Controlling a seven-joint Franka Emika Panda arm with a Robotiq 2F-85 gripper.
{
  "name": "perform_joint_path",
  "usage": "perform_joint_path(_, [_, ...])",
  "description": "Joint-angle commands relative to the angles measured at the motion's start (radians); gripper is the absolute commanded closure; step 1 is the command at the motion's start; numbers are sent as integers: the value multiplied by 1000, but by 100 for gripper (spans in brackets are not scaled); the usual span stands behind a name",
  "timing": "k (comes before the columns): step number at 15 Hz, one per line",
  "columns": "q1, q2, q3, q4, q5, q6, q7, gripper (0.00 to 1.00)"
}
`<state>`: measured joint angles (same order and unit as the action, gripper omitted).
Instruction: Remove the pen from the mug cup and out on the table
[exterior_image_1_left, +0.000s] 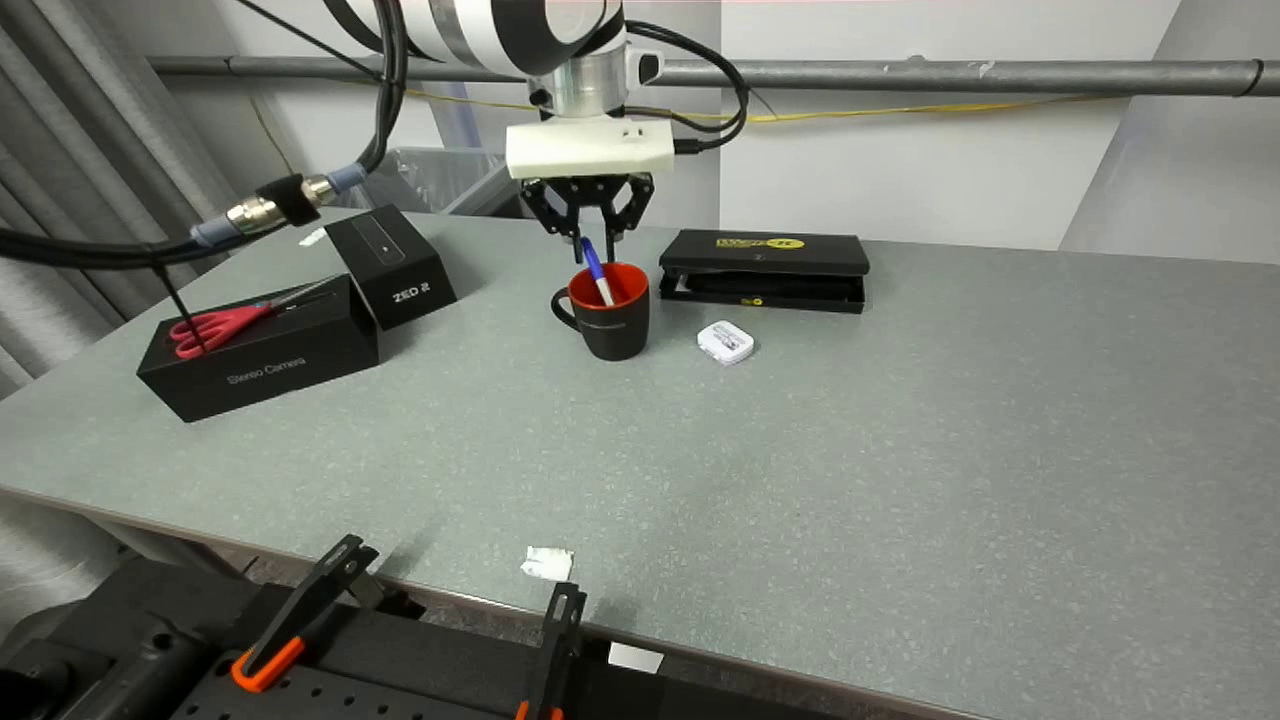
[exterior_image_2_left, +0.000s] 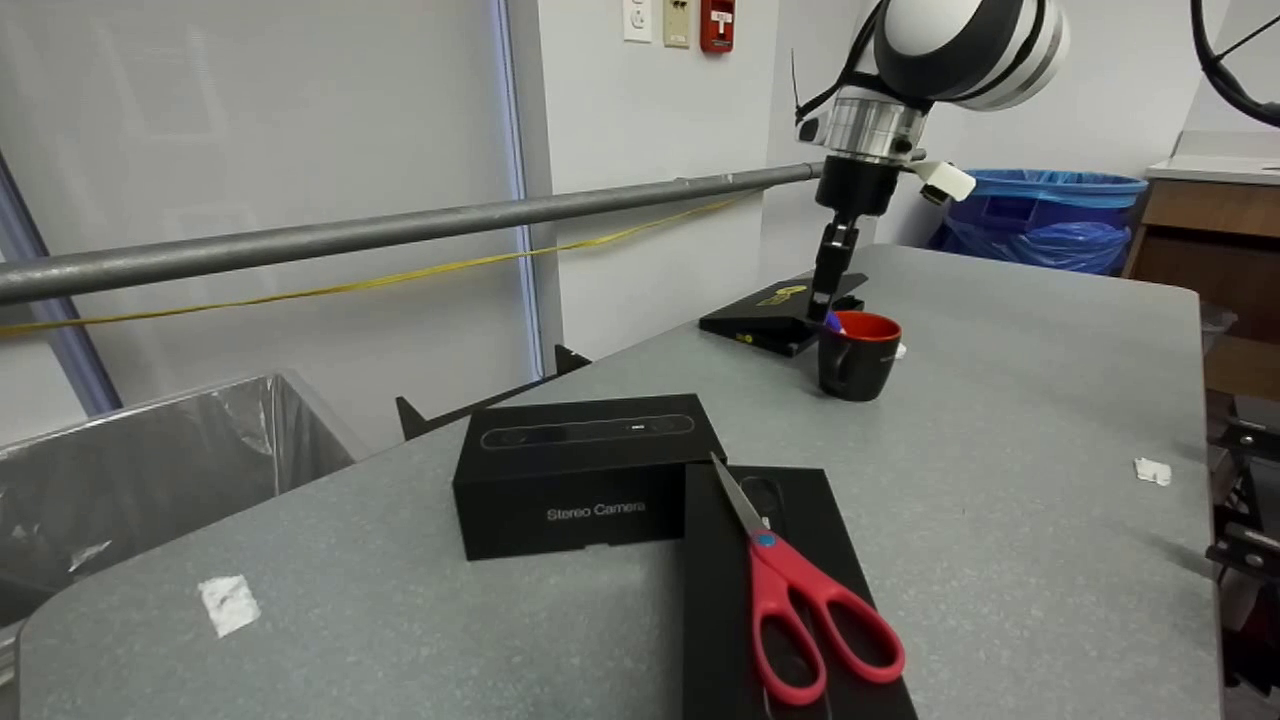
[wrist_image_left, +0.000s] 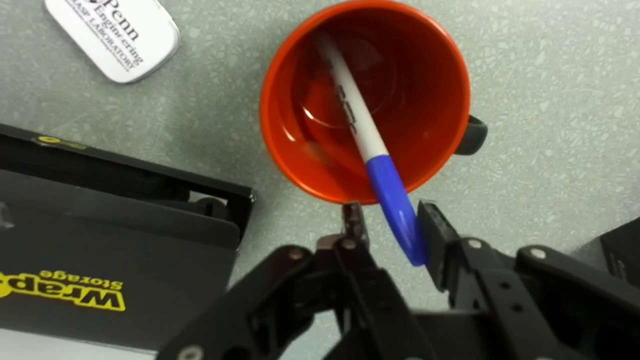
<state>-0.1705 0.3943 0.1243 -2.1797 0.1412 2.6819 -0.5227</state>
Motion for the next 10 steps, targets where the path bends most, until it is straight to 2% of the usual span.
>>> perform_joint_path(1, [-64,-38,57,-35,63,60,-80,99])
perform_joint_path(7, [-111,-104,106,-69,164,52,-164,98])
perform_joint_path(10, [-93,-233,102,-149,212,50,-177,98])
